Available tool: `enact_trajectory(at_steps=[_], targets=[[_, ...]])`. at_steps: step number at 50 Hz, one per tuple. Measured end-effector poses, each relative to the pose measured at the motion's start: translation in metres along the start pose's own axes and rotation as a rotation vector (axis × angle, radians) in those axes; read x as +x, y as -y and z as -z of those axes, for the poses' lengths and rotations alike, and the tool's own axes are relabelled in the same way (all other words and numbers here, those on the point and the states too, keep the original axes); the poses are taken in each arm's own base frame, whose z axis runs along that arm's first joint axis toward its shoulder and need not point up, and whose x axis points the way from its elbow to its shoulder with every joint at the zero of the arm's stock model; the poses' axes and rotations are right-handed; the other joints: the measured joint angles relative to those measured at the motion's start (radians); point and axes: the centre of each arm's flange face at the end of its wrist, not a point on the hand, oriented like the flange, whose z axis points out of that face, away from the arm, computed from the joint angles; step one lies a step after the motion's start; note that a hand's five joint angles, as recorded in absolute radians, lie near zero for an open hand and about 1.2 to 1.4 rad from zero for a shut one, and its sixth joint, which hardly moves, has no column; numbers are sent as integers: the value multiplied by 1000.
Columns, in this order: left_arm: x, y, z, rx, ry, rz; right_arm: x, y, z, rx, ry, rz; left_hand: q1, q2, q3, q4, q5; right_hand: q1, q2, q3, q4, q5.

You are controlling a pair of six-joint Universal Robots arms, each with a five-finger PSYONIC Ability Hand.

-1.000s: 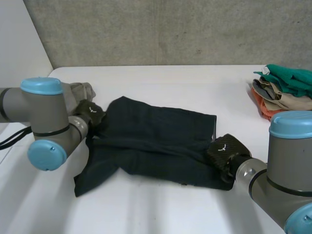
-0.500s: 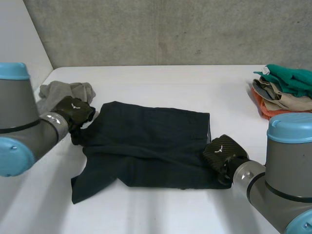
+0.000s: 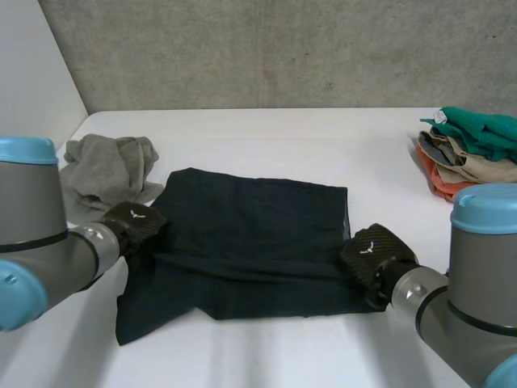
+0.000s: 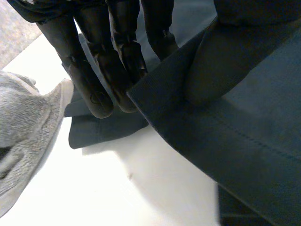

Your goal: Fold the laundry.

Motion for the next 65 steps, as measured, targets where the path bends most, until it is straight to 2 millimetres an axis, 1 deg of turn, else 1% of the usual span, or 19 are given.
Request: enact_trajectory(at_steps=[4,10,15,19,26,27,33,39,40,41,43,44,45,46,48,51,56,60,65], targets=[[8,1,32,-25,-22,-11,1,-3,13,-54,41,34,0,0,0,0,0,0,0,0,0,0],[31,-27,96,-231,-184,-133,1,-17,50,-199,180,166,0,0,0,0,0,0,0,0,0,0],[33,-40,113,-316,-260,-202,4,-15,62,-192,212,215,0,2,1,1,0,0,0,0,0,0],[21,-30,101,-238,-207,-225,9,-5,54,-128,169,200,0,4,1,1,10,0,0,0,0,0],[-4,11,56,23,-18,-189,28,21,12,15,-4,80,0,4,1,1,21,0,0,0,0,3],[-11,26,39,105,39,-168,34,28,-4,48,-62,47,0,4,2,1,21,0,0,0,0,3],[-34,67,-19,316,213,-124,50,40,-52,134,-241,5,0,4,2,1,21,0,0,0,0,3],[-49,86,-75,408,333,-113,60,46,-99,239,-383,17,0,4,2,1,21,0,0,0,0,3],[-49,86,-75,408,333,-113,60,46,-99,239,-383,17,0,4,2,1,21,0,0,0,0,3],[-50,88,-88,420,344,-108,63,48,-114,277,-425,22,0,5,2,1,21,-4,-7,-7,-2,1],[-50,90,-99,433,344,-99,66,49,-127,309,-465,23,-78,-59,-62,-64,-42,-234,-260,-259,-259,-258],[-49,92,-104,444,338,-87,68,50,-135,329,-493,22,-479,-413,-411,-417,-390,-420,-450,-441,-439,-443],[-48,93,-107,454,332,-75,70,52,-140,344,-515,20,-699,-625,-598,-610,-580,-601,-632,-598,-596,-607],[-48,95,-108,464,324,-60,71,53,-144,357,-537,15,-889,-803,-794,-813,-776,-759,-787,-772,-768,-785],[-47,99,-106,483,311,-26,76,58,-148,381,-579,1,-967,-941,-925,-945,-897,-884,-947,-957,-947,-951],[-47,105,-94,503,294,33,81,66,-142,401,-606,-28,-971,-985,-974,-990,-937,-889,-969,-996,-986,-977],[-48,107,-60,522,274,121,84,73,-111,388,-538,-96,-971,-986,-974,-990,-937,-889,-969,-997,-987,-977],[-45,100,-30,539,248,160,75,59,-79,294,-374,-178,-971,-986,-974,-990,-937,-886,-967,-989,-983,-972],[-36,86,-9,558,198,161,57,31,-58,150,-197,-274,-971,-986,-974,-990,-937,-886,-966,-963,-960,-957]])
